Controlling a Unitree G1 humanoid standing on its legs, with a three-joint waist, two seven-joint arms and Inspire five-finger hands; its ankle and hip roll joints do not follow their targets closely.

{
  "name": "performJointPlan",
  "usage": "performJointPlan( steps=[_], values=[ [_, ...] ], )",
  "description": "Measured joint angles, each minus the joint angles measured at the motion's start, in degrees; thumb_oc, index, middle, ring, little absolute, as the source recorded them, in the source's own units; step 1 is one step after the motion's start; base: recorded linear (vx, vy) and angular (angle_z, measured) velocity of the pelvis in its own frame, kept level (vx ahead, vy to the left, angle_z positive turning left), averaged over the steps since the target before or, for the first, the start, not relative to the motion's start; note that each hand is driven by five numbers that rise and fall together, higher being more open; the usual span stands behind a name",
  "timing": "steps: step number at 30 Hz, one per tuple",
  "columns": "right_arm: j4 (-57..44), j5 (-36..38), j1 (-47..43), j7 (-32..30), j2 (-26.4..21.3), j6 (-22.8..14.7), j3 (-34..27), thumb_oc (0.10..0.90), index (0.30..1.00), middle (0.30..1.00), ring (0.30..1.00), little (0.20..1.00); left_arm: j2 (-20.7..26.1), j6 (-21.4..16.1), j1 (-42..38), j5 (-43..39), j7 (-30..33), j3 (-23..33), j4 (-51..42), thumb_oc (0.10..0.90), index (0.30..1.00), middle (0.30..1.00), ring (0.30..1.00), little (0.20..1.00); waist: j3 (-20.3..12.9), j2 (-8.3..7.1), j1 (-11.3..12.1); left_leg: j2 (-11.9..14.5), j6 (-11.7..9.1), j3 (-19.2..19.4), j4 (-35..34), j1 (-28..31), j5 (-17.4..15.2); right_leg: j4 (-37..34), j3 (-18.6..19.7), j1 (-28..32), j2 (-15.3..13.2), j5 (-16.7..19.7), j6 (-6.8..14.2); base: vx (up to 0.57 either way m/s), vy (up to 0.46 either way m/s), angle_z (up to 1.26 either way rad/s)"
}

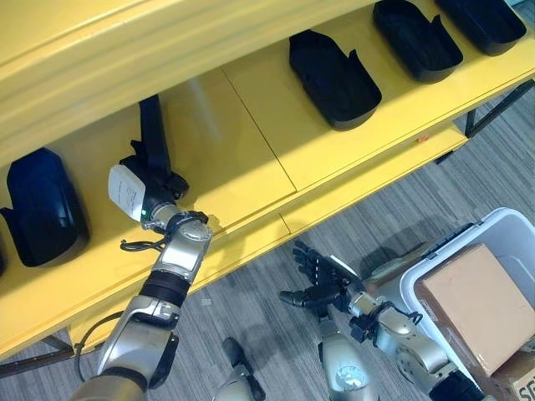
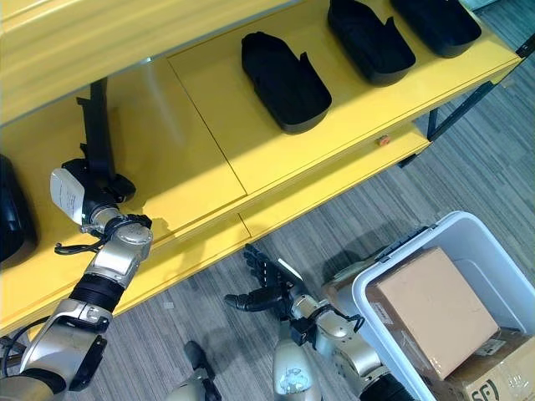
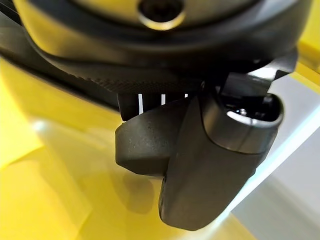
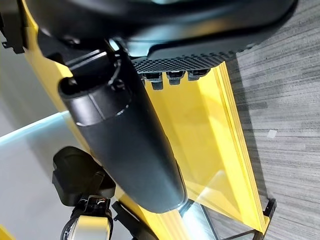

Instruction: Move parts from the plastic box to the shelf.

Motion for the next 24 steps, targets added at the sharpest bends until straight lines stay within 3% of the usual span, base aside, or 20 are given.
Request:
performJointPlan(
  steps=[6,18,24],
  values=[
    [0.0,0.1,-1.2,-2.3,0.0,-0.7,1.7,0.9,1.0,1.0,1.0,1.0,-0.7,-1.8,2.8,-2.2,5.2,3.4,-2.8,0.4,0.3,0.3,0.3,0.3,0.6,-0.42,2.6,0.1,-0.1,-0.6,0.0,-0.2,0.2,0.0,-1.1,0.5,0.0,-0.1,0.0,0.01,-0.031,0.09],
    [0.0,0.1,-1.1,-3.5,0.0,-1.2,1.7,0.9,1.0,1.0,1.0,1.0,-0.3,-1.7,2.4,-1.8,4.7,4.9,-4.2,0.4,0.3,0.3,0.3,0.3,1.0,-0.98,2.4,0.1,0.0,-1.5,0.0,-0.5,0.3,0.0,-1.5,0.5,-0.1,0.0,0.0,0.0,-0.003,0.01],
    [0.0,0.2,-1.0,-3.5,0.1,-1.2,1.7,0.9,1.0,1.0,1.0,1.0,1.8,-1.6,-1.0,1.0,1.3,0.9,-3.3,0.4,0.3,0.3,0.3,0.3,1.0,-0.98,1.5,0.0,0.0,-1.3,0.0,-0.5,0.3,0.0,-1.4,0.6,-0.2,0.0,0.0,0.0,0.0,0.0]
  ],
)
